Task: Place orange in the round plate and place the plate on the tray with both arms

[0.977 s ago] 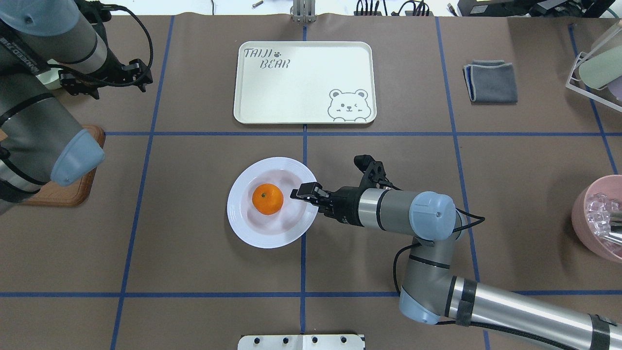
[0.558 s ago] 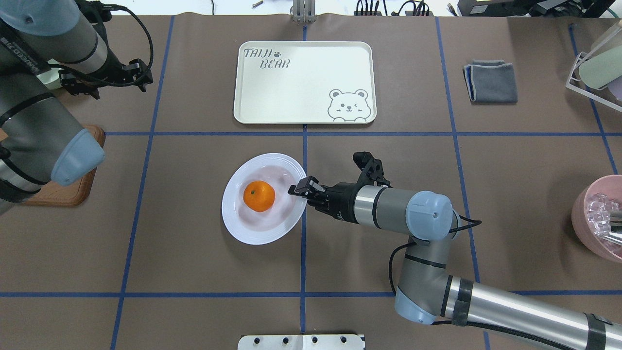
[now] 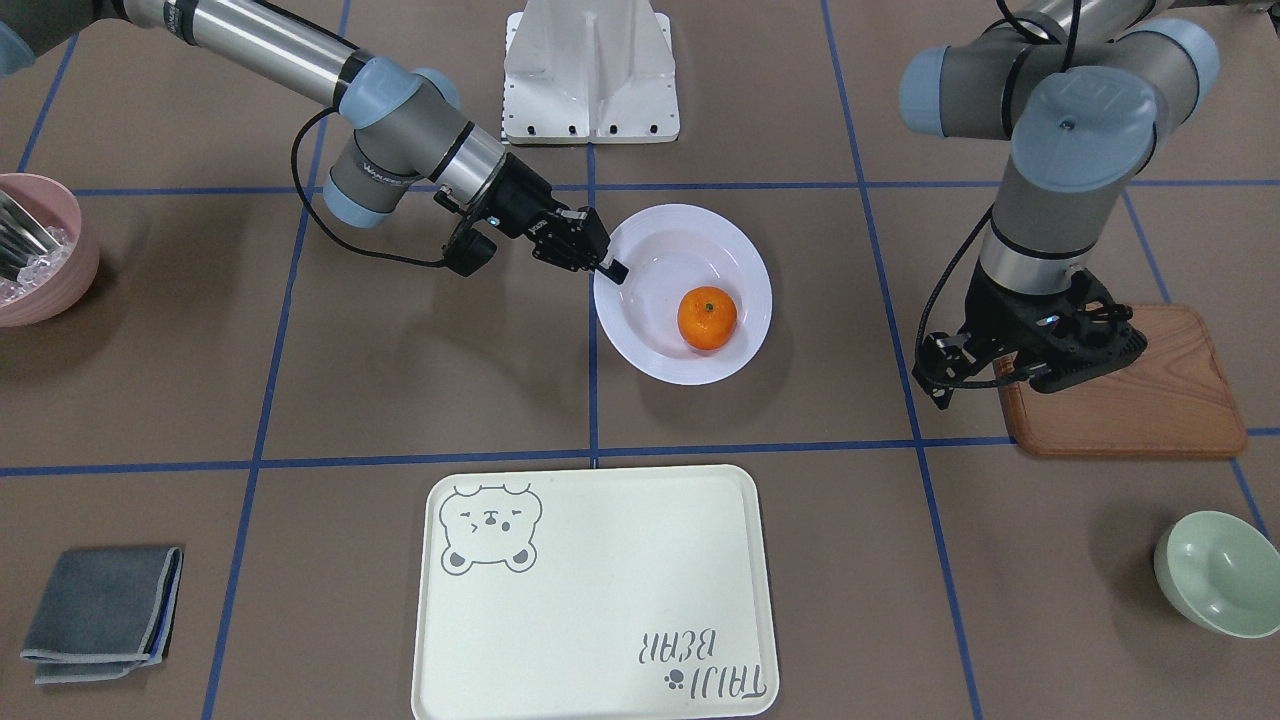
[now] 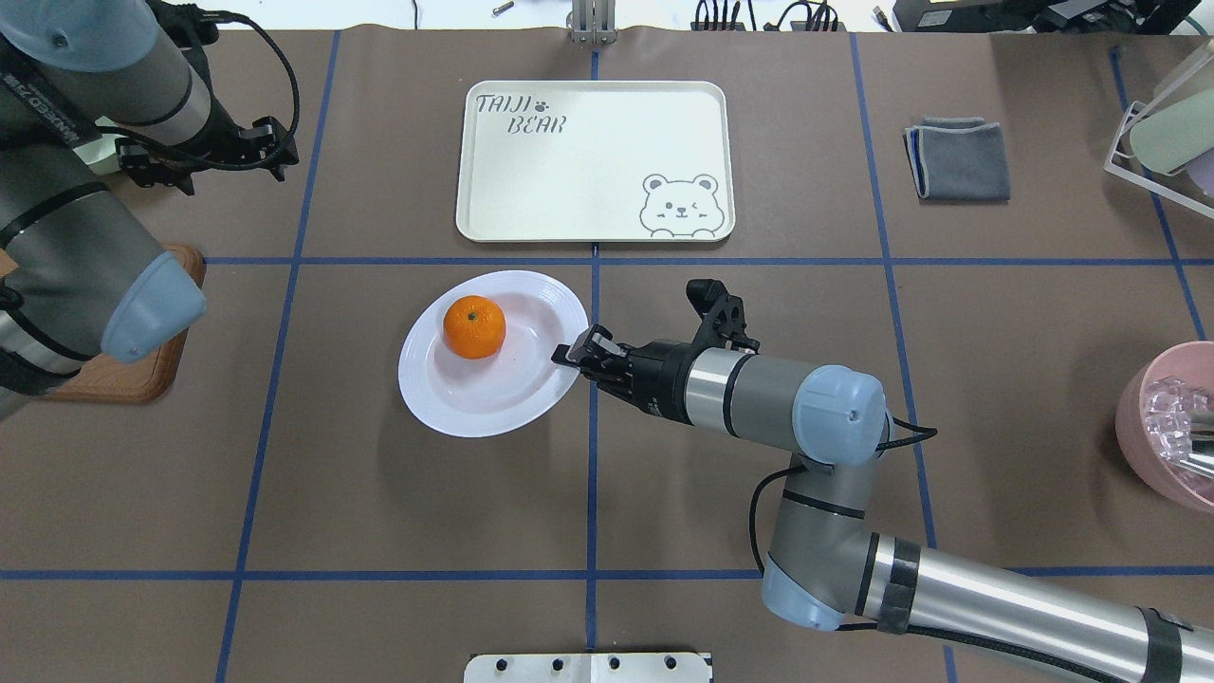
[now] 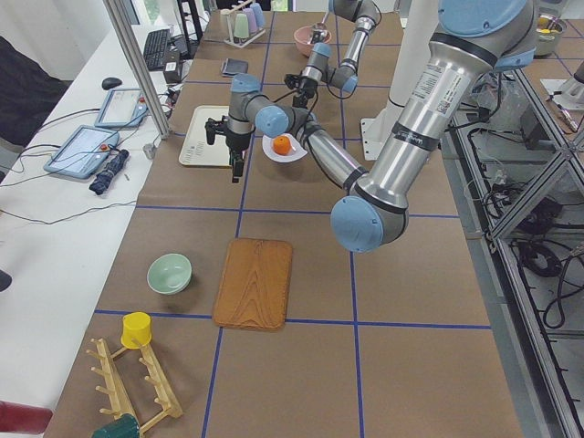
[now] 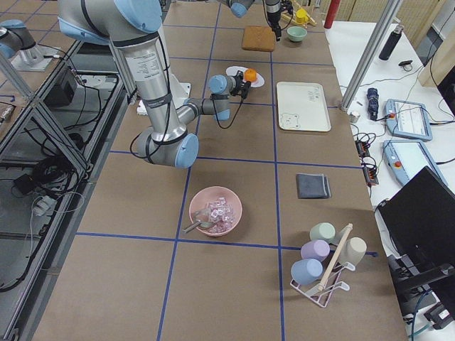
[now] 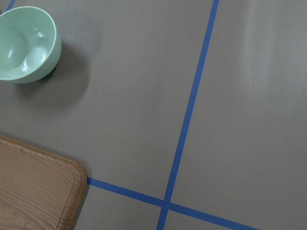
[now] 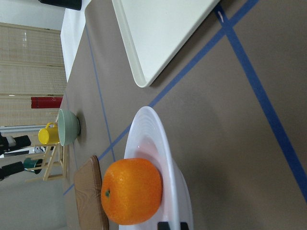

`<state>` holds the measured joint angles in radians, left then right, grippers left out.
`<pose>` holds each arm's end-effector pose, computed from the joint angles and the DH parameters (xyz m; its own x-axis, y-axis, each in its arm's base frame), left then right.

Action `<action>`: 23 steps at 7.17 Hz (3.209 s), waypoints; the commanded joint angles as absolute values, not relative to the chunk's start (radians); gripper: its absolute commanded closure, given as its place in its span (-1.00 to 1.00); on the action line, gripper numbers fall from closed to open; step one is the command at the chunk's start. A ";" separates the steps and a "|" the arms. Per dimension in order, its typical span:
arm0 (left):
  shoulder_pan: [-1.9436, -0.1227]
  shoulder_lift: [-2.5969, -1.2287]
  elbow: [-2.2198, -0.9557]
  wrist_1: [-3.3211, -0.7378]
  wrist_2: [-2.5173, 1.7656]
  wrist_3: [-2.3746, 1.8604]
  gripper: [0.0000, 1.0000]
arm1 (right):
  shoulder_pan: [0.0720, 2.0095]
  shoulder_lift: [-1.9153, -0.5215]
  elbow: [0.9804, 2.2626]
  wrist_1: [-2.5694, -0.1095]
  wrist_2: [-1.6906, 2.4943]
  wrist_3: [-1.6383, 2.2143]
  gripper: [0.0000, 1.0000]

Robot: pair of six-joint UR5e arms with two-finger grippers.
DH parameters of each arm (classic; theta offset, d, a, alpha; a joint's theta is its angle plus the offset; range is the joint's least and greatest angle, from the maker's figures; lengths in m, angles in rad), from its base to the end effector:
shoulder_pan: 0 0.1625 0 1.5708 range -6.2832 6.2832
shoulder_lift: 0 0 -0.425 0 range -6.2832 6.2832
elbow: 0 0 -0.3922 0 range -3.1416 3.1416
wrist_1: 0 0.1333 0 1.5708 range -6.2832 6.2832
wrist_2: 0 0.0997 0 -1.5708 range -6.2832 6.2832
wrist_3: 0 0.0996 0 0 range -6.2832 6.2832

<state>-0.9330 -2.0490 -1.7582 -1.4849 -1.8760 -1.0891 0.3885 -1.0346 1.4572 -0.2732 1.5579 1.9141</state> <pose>0.2977 -0.5753 0.3225 0.7511 -0.2713 -0.6019 0.3614 0.9319 0.0310 -0.5584 -0.3740 0.2536 -0.2612 0.2568 0.9305 -0.3214 0.8858 -0.3347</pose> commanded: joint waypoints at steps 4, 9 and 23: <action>-0.931 -2.059 -1.730 -1.494 -1.876 -1.089 -0.97 | 0.579 -0.968 1.431 -0.407 1.417 2.015 1.00; -0.931 -2.062 -1.689 -1.520 -1.876 -1.089 -0.97 | 0.660 -0.716 0.999 -0.469 1.419 2.048 1.00; -0.974 -2.034 -1.712 -1.536 -1.887 -0.866 -0.97 | 1.021 -1.113 1.535 -1.311 2.082 0.939 -1.00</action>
<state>-0.9514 -2.0553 -1.6902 -1.5371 -1.8807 -0.9758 0.9137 -1.0418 1.4844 -1.2294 1.9826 1.1210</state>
